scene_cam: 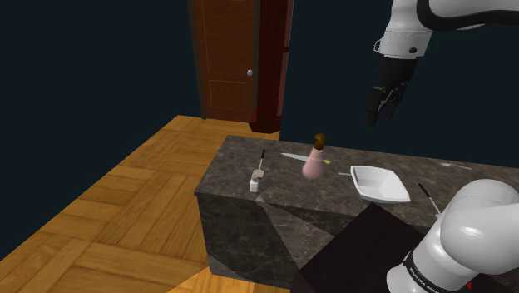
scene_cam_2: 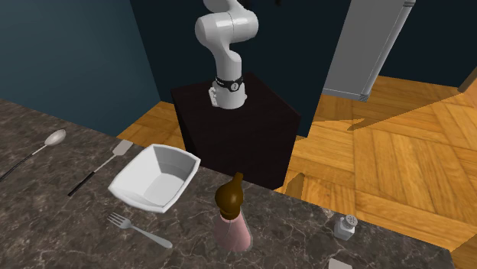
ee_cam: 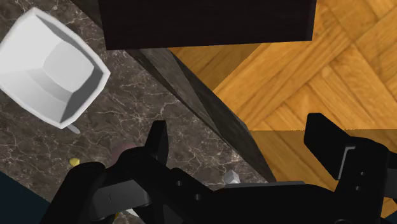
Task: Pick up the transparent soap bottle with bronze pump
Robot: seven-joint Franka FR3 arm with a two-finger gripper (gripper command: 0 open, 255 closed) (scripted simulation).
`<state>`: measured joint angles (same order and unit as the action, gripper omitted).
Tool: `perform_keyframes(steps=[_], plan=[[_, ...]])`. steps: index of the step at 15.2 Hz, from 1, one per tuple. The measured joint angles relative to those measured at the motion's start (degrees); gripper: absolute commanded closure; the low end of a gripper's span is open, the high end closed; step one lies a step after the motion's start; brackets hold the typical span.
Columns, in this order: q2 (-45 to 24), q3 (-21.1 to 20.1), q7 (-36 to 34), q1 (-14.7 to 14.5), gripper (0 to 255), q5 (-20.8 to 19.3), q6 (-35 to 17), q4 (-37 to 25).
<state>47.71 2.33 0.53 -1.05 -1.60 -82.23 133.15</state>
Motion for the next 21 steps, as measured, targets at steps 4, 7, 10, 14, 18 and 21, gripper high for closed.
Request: perform_keyframes(steps=[4,7,10,14,18,21], plan=[[-2.92,1.47,0.95,0.5,0,-0.78,-3.21,0.37],[-7.99,3.49,2.23,1.08,0,-1.62,-7.66,-0.15],[-13.19,5.54,3.61,1.64,0,-2.18,-11.82,-1.15],[-20.67,8.03,5.3,2.12,0,-2.24,-17.49,-2.8],[-28.64,10.61,7.55,2.64,0,-1.59,-22.23,-5.83],[-34.87,12.15,9.07,2.88,0,-0.41,-25.06,-9.04]])
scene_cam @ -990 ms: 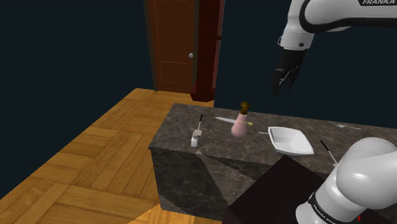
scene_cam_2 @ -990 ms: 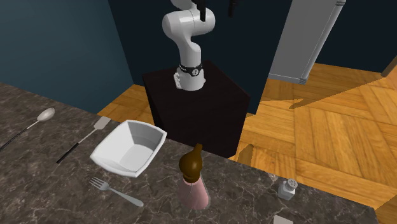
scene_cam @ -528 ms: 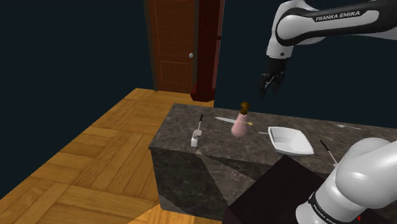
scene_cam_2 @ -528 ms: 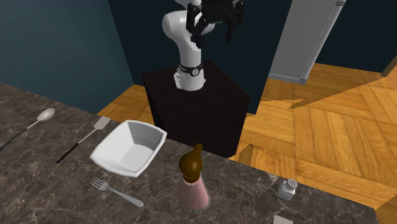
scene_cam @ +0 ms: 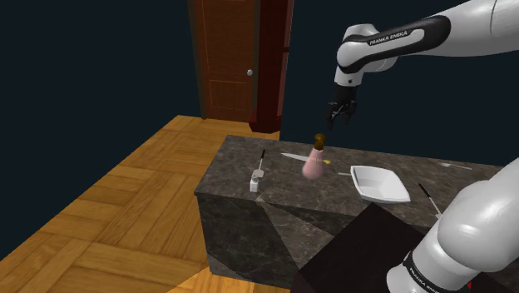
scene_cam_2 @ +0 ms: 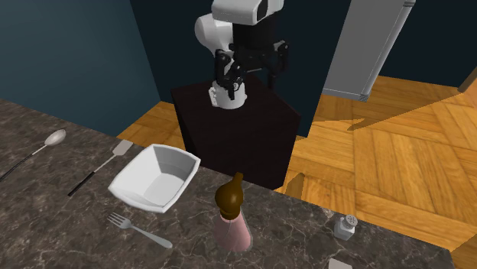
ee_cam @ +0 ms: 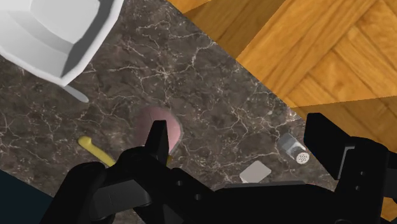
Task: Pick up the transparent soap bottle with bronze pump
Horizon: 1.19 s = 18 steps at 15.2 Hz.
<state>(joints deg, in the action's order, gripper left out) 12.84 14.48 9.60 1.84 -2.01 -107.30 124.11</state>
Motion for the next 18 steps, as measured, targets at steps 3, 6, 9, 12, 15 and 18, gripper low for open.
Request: perform_keyframes(steps=[3,6,9,12,15,18], plan=[[-6.2,1.47,1.91,0.49,0,1.6,-2.3,-3.55],[-13.11,2.9,4.4,1.41,0,3.71,-4.32,-7.95],[-19.99,3.62,6.37,2.45,0,6.19,-5.57,-12.95],[-27.1,4.02,8.37,4.09,0,8.79,-5.42,-19.54],[-34.4,3.81,9.54,5.82,0,11.31,-5.12,-26.43],[-36.94,3.68,10.14,6.6,0,12.19,-5.67,-28.21]])
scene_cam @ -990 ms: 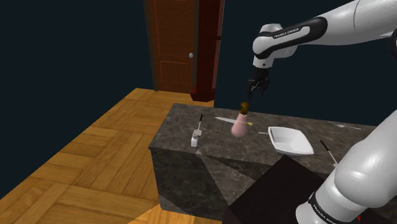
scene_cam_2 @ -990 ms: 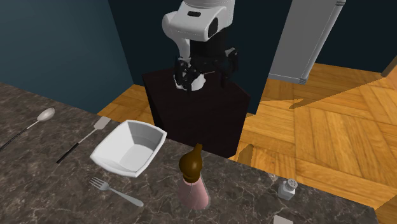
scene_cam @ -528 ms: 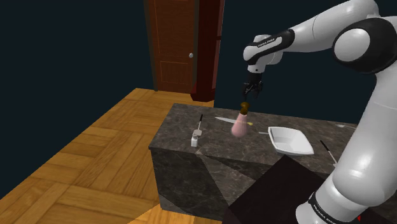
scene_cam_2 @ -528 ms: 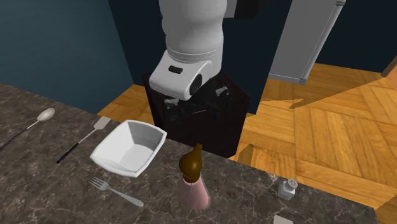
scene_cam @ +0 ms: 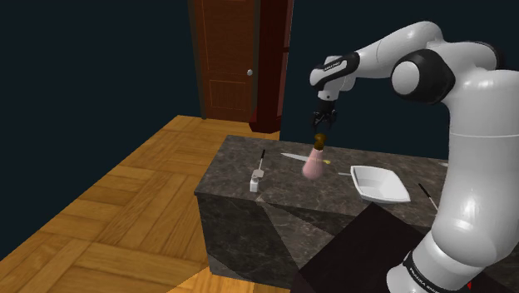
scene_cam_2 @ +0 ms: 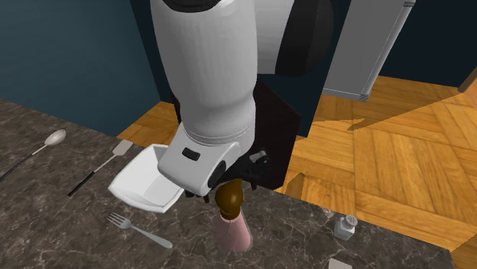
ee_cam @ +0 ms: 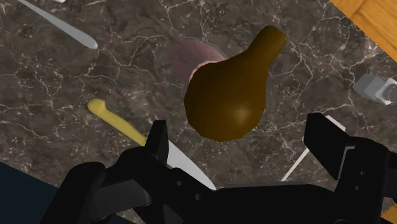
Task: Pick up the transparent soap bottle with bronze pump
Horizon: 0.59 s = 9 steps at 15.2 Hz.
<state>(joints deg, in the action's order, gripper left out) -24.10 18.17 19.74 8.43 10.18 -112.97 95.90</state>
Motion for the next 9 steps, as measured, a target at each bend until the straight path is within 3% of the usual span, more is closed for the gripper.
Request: perform_keyframes(steps=[6,7,9], plan=[[-2.32,-0.39,0.67,0.32,0,0.9,-3.51,1.34],[-2.36,-0.41,0.7,0.3,255,0.93,-3.75,1.55],[-2.34,-0.41,0.71,0.29,255,0.95,-3.97,1.73]])
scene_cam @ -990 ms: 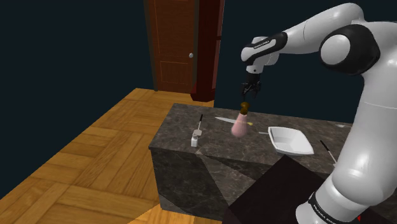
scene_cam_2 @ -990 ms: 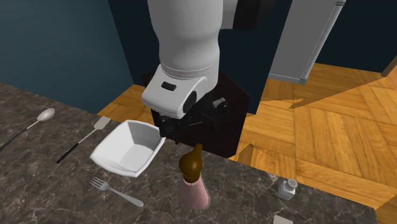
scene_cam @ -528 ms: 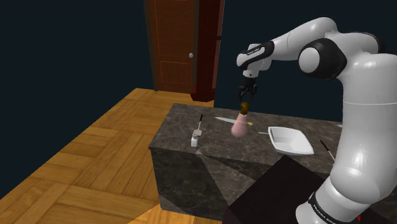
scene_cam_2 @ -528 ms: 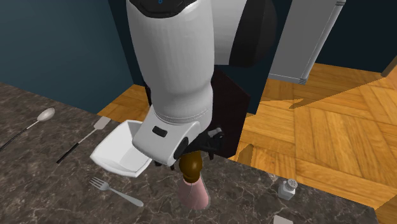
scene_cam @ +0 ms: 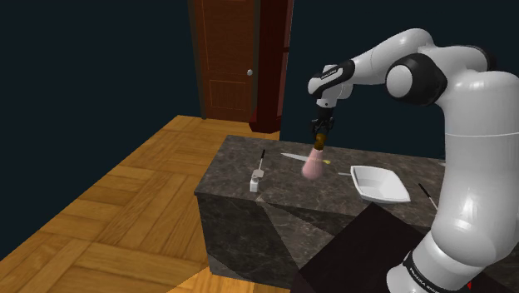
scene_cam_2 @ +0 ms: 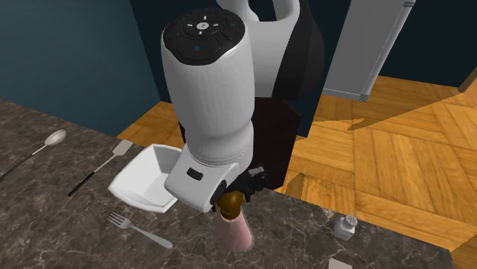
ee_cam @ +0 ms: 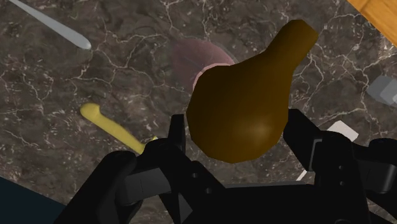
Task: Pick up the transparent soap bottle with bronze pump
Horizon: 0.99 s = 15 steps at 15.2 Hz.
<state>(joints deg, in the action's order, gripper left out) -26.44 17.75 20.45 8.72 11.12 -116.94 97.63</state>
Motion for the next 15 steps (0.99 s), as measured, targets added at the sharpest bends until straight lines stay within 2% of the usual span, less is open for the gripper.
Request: perform_keyframes(steps=[8,15], plan=[[0.0,-0.01,0.01,0.0,255,0.02,-0.04,-0.02],[1.83,0.37,-0.56,-0.15,255,-0.77,3.68,-1.92]])
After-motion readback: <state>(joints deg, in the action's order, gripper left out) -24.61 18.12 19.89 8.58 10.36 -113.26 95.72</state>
